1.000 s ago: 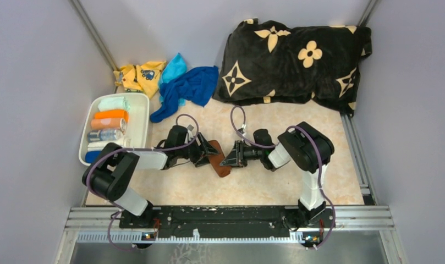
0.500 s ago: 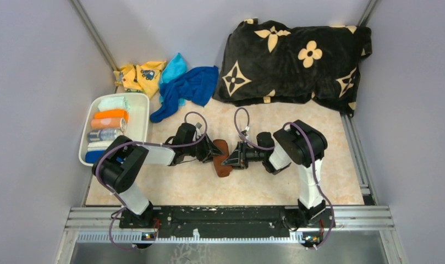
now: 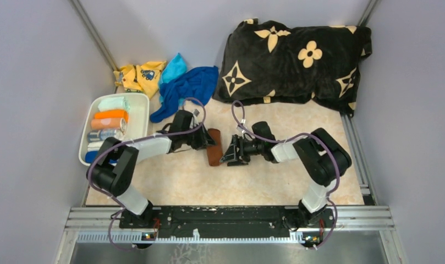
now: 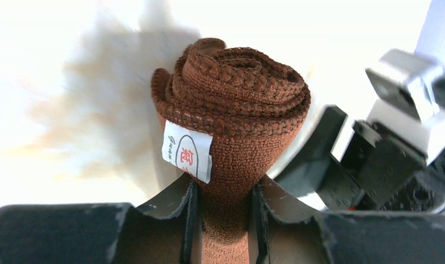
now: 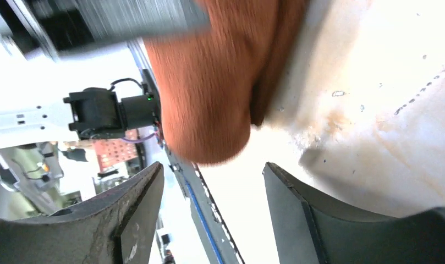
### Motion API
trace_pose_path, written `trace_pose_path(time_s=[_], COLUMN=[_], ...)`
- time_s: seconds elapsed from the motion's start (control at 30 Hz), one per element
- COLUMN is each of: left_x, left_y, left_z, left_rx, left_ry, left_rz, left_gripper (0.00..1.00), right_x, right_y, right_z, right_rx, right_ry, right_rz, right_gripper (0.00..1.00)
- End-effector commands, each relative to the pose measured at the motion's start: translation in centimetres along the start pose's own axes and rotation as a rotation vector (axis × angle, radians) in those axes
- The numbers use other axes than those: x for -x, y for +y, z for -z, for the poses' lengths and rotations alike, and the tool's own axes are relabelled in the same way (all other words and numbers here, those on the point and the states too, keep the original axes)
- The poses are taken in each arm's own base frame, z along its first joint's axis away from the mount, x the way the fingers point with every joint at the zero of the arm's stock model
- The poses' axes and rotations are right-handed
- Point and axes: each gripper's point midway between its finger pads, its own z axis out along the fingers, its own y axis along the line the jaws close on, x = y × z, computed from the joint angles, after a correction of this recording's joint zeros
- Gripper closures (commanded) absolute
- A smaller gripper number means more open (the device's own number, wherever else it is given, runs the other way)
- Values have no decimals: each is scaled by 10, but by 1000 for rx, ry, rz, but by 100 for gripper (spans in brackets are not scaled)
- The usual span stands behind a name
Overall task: Roll the towels
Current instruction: Pick up the towel at the center of the board, then place the towel in the bin.
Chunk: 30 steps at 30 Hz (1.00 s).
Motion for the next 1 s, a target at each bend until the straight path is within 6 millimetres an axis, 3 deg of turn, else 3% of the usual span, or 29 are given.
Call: trace_pose_path(time_s=[0.0, 0.23, 0.37, 0.5, 0.7, 0.97], left_x=[70, 160, 199, 234, 270, 282], left_y=[8, 22, 43, 71, 125, 200], left_z=[40, 125, 173, 204, 215, 204], left_rx=[73, 201, 304, 355, 434, 570], left_ry=[-162, -289, -325, -364, -331, -230], left_rz=[-181, -423, -500, -492, -443, -348], left_gripper=[97, 97, 97, 98, 100, 100], right_x=[-8, 5, 7, 6, 15, 15], right_y=[-3, 13, 20, 24, 14, 10], right_z=[23, 41, 45, 46, 55, 60], right_rx=[-179, -257, -254, -245, -349, -395], right_ry=[71, 67, 71, 82, 101, 101], right_rz=[144, 284, 307, 313, 374, 382], right_gripper=[32, 28, 27, 24, 20, 19])
